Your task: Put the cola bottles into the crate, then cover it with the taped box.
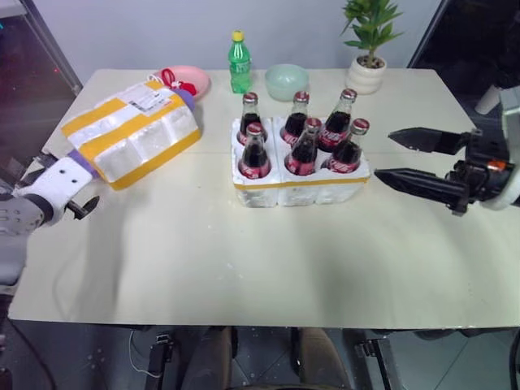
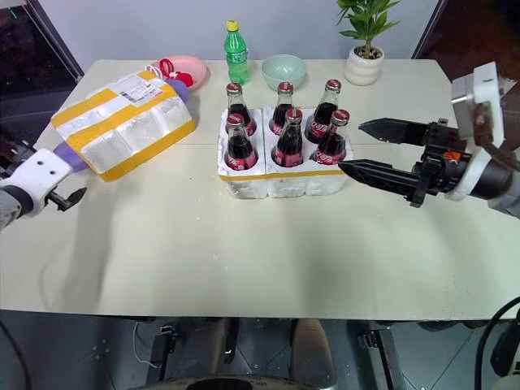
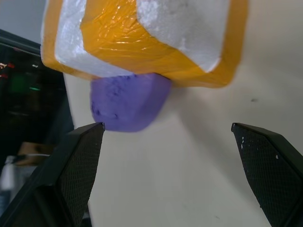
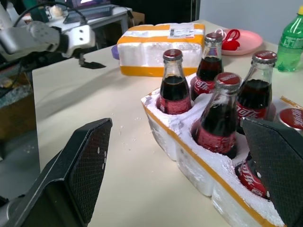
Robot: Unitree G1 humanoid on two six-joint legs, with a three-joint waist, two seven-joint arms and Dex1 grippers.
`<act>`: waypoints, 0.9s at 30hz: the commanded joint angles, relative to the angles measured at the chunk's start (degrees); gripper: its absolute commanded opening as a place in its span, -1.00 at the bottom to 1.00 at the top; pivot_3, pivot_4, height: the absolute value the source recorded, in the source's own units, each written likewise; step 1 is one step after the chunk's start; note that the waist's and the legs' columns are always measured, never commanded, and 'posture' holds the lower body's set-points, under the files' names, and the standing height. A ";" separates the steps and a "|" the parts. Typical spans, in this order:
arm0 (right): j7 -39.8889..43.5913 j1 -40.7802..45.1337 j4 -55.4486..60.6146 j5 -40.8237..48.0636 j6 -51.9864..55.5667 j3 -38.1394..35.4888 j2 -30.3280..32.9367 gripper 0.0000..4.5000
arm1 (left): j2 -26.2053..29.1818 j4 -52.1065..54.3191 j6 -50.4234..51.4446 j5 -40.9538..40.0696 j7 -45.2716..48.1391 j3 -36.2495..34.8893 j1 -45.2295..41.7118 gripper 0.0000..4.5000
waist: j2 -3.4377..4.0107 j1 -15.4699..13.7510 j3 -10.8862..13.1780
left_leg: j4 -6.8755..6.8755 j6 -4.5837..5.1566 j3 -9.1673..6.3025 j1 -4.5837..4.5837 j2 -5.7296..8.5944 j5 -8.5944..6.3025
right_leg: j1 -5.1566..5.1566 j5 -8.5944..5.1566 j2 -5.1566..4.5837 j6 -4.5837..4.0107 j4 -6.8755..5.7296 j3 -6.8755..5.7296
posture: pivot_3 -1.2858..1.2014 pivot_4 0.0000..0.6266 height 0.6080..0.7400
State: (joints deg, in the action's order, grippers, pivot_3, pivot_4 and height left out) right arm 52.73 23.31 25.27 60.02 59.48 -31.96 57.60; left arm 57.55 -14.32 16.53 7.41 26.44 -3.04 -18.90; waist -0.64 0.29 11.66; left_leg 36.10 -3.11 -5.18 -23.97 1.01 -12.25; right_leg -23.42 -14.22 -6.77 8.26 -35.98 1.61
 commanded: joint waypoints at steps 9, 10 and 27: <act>-4.50 -3.63 3.21 5.74 -0.57 -7.16 3.04 0.98 | -6.54 -39.00 -18.34 14.69 -13.45 11.72 -22.84 1.00 | -0.07 0.53 -0.03 | -0.05 0.01 0.00 0.00 0.01 0.00 | -0.05 0.12 0.00 0.23 -0.07 -0.02 | 0.03 -0.52 0.98; -4.95 -4.07 3.28 6.09 -0.56 -7.75 3.17 0.98 | -6.93 -41.43 -19.14 15.04 -13.81 12.23 -24.09 1.00 | -0.07 0.51 -0.03 | -0.07 0.01 0.00 0.00 0.01 0.00 | -0.05 0.12 0.00 0.23 -0.09 -0.02 | 0.03 -0.52 0.98; -10.82 -10.67 6.93 9.02 -2.15 -12.20 3.20 1.00 | -8.94 -55.68 -24.67 20.08 -16.34 16.93 -35.61 -0.84 | -0.15 0.04 -0.11 | 0.03 0.00 0.00 0.05 0.01 0.00 | 0.05 0.14 0.00 0.26 -0.12 -0.03 | 0.03 -0.52 0.98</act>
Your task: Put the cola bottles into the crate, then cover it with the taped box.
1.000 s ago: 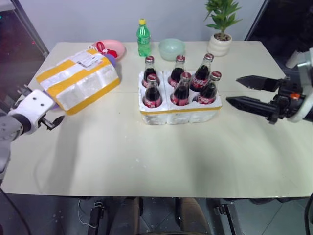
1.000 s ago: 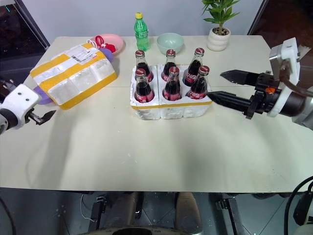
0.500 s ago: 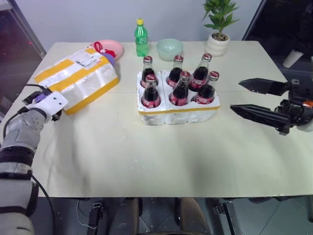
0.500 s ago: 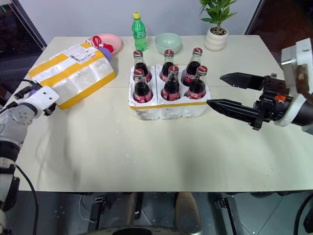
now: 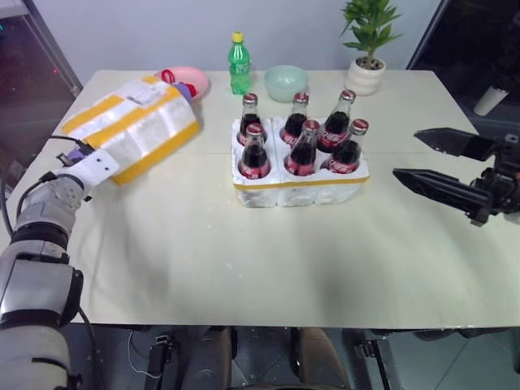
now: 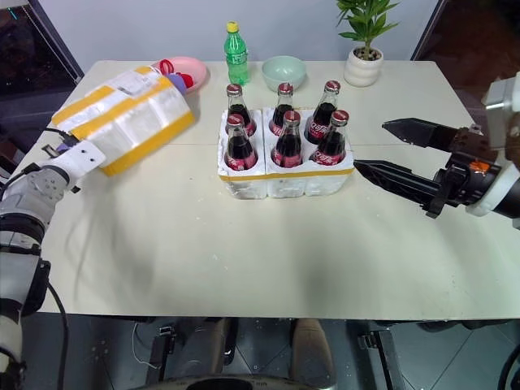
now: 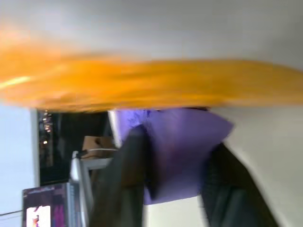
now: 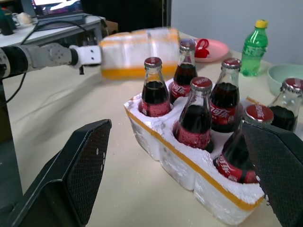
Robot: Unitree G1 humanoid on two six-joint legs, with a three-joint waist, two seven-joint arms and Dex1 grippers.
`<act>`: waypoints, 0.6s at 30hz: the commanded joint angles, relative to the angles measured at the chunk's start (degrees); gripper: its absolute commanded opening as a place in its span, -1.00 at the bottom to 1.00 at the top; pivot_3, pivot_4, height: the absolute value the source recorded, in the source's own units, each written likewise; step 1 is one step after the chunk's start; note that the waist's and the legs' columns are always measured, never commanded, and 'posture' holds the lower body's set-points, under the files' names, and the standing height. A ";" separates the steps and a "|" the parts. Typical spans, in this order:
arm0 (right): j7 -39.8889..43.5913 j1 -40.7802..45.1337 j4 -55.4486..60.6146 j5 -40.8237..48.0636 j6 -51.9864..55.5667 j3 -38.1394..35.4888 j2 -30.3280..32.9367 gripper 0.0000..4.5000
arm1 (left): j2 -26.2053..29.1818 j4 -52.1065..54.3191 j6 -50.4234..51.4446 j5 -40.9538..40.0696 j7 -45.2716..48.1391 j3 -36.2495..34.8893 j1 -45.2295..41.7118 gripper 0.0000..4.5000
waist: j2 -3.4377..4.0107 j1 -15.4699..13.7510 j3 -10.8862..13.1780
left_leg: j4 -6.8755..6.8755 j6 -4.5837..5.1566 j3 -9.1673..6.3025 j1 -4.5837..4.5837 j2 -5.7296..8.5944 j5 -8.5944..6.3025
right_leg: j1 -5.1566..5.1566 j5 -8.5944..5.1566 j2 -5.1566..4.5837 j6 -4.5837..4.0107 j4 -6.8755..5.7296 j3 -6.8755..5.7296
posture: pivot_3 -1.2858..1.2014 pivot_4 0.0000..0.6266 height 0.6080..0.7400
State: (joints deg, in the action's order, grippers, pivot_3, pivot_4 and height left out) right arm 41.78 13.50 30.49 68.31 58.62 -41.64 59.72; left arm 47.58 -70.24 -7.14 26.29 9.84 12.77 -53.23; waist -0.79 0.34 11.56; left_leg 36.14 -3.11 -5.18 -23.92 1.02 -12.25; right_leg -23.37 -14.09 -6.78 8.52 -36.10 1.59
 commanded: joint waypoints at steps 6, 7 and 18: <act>2.25 -4.94 -0.13 -1.72 -1.46 -2.74 2.45 1.00 | 3.81 8.78 -4.05 -1.05 4.36 -1.65 -4.92 -0.84 | -0.11 0.04 0.02 | 0.00 0.00 0.00 -0.06 0.00 0.00 | -0.04 0.00 0.00 0.00 0.01 0.00 | 0.03 -0.52 0.98; 2.59 -5.33 -0.31 -2.74 -2.03 -2.37 2.67 1.00 | 4.11 11.53 -4.33 -1.89 5.90 -2.41 -5.38 -0.84 | -0.14 0.01 0.03 | 0.00 0.00 -0.01 -0.08 0.00 0.00 | -0.05 0.00 0.00 0.00 0.01 -0.01 | 0.03 -0.52 0.98; 3.59 -6.34 -1.65 -8.27 -7.07 2.76 0.60 1.00 | 4.09 56.98 12.69 -9.41 31.68 -5.18 -4.73 -0.84 | -0.29 0.79 0.05 | -0.04 -0.01 -0.02 -0.17 0.00 0.00 | -0.13 0.00 0.01 0.00 0.02 -0.02 | 0.03 -0.52 0.98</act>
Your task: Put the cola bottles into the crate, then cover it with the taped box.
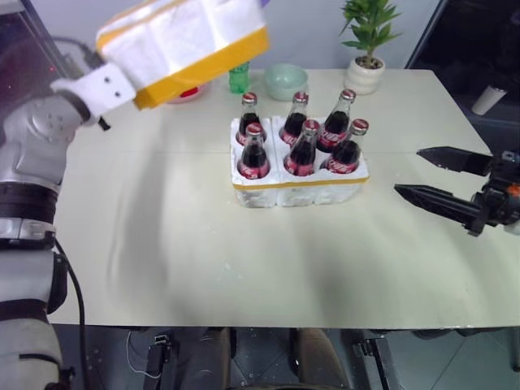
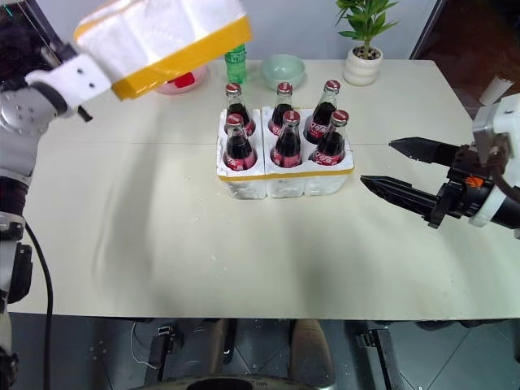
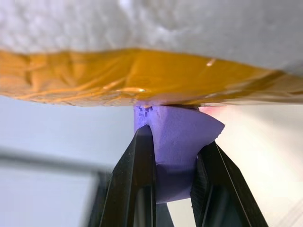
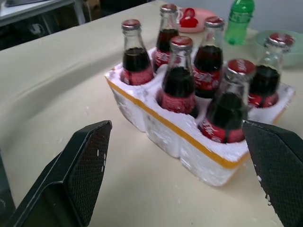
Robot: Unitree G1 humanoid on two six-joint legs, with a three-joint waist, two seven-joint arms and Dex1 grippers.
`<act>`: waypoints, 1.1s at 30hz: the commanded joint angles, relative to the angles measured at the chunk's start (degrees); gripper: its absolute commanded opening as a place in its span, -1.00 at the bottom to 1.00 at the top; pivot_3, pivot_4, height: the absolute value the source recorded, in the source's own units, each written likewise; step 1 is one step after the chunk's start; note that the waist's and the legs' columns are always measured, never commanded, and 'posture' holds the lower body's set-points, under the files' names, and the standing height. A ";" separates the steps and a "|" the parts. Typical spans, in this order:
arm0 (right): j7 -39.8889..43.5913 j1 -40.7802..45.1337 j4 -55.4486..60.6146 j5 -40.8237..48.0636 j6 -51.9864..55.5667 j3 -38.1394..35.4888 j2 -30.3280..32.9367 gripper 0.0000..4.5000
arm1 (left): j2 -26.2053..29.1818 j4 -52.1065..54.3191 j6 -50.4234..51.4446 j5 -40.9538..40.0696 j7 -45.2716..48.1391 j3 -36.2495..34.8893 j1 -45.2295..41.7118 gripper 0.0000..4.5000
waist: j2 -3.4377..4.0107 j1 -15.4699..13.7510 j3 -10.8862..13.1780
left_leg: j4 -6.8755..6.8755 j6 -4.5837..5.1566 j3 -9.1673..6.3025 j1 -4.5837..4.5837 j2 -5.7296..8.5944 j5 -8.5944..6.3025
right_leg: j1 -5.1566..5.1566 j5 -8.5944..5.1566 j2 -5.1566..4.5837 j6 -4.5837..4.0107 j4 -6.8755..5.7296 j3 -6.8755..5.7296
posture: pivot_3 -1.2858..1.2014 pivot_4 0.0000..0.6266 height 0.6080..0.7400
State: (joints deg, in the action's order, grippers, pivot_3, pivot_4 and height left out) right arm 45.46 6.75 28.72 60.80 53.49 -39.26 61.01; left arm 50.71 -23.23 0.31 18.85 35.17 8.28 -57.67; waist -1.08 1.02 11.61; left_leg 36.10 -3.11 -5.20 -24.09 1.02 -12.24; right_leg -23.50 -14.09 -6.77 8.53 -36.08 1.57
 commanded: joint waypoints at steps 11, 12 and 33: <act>-2.90 2.70 -1.06 -0.58 -3.42 3.32 -4.15 1.00 | -0.66 29.40 13.03 2.52 19.86 6.63 0.71 -0.84 | 0.01 -0.23 0.00 | 0.08 0.01 0.00 0.02 0.00 0.00 | 0.06 -0.01 0.00 0.00 0.00 0.01 | 0.03 -0.52 0.98; -3.16 2.70 -1.02 -0.49 -3.51 3.37 -4.36 1.00 | -1.26 29.86 13.30 2.81 20.12 7.04 0.86 -0.84 | 0.01 -0.30 0.00 | 0.08 0.01 0.00 0.02 0.00 0.00 | 0.06 -0.01 0.00 0.00 0.00 0.01 | 0.03 -0.52 0.98; -9.03 2.51 1.00 0.65 -4.74 4.28 -8.58 1.00 | -1.51 32.12 4.81 10.48 25.30 9.26 -1.62 -0.84 | 0.00 -0.40 -0.01 | 0.10 0.01 -0.03 0.08 0.02 0.00 | 0.16 -0.02 0.01 0.01 0.00 0.00 | 0.03 -0.52 0.98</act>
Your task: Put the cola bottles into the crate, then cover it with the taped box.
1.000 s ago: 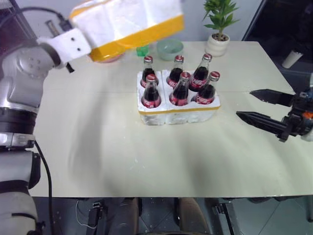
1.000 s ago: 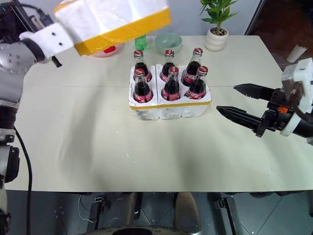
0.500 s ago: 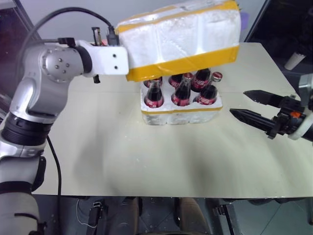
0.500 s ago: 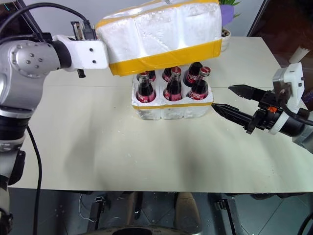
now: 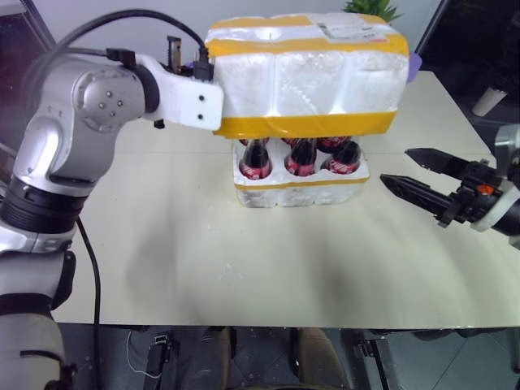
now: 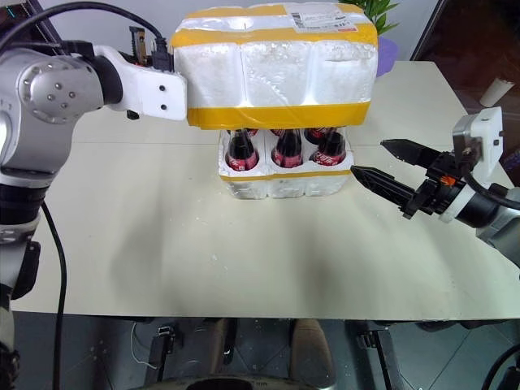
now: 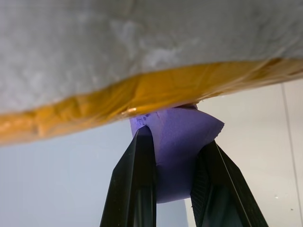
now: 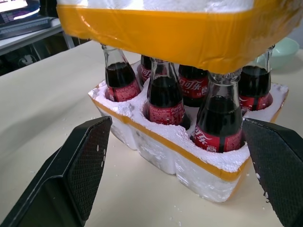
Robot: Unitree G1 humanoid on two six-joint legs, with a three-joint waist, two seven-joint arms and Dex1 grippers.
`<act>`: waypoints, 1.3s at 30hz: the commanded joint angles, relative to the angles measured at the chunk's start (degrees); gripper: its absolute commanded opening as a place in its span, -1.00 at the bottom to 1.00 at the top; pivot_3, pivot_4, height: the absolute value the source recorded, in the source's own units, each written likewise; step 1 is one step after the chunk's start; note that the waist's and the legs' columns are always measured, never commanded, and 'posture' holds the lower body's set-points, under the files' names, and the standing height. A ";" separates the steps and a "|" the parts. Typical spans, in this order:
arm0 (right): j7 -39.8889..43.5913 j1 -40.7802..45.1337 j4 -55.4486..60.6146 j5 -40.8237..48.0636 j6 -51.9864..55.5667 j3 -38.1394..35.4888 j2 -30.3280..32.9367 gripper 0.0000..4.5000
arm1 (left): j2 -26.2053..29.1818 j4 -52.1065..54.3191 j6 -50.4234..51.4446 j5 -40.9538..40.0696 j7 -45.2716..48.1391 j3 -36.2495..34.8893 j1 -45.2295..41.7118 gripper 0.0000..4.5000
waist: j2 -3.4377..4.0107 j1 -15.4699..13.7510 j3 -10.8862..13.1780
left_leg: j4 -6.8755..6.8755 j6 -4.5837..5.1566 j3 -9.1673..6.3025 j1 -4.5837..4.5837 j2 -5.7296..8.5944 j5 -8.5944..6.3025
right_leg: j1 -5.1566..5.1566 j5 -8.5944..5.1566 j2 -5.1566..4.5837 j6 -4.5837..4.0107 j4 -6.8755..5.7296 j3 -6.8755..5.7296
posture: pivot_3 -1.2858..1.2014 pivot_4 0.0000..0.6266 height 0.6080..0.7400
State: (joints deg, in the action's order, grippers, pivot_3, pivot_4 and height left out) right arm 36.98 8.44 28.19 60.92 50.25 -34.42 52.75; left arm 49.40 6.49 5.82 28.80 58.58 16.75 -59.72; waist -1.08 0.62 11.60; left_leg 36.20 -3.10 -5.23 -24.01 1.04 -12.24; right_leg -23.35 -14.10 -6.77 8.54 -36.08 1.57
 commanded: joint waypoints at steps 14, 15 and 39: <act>-1.99 1.36 1.09 0.46 -3.00 1.00 -0.72 1.00 | 1.00 2.64 -2.32 3.66 3.33 0.24 4.97 0.69 | 0.00 0.21 0.00 | -0.01 0.01 0.00 0.01 0.00 0.00 | -0.01 0.00 0.01 0.00 -0.02 0.00 | 0.03 -0.52 0.98; -1.80 1.20 1.10 0.16 -3.14 1.19 -0.54 1.00 | 0.65 2.91 -1.88 3.41 3.04 -0.25 5.86 0.69 | 0.00 0.20 0.00 | 0.00 0.01 0.00 0.02 -0.01 0.00 | -0.01 0.00 0.01 0.00 -0.02 0.00 | 0.03 -0.52 0.98; 20.30 -4.16 -10.43 -9.05 -5.53 -2.78 12.73 1.00 | 14.16 -7.49 44.50 -56.28 33.58 -29.81 20.84 0.69 | 0.04 0.24 0.02 | -0.06 0.01 0.02 0.44 -0.05 -0.01 | 0.38 -0.16 0.02 -0.27 0.08 0.00 | 0.03 -0.52 0.98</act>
State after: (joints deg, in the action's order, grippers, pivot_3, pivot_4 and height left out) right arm 56.08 3.27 18.25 52.45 45.96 -37.50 64.31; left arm 62.24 -0.39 51.76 -26.48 91.73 -13.69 -37.63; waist -1.04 0.86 11.62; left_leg 36.14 -3.10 -5.21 -23.57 0.99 -12.25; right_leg -22.97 -14.26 -6.75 8.26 -36.00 1.57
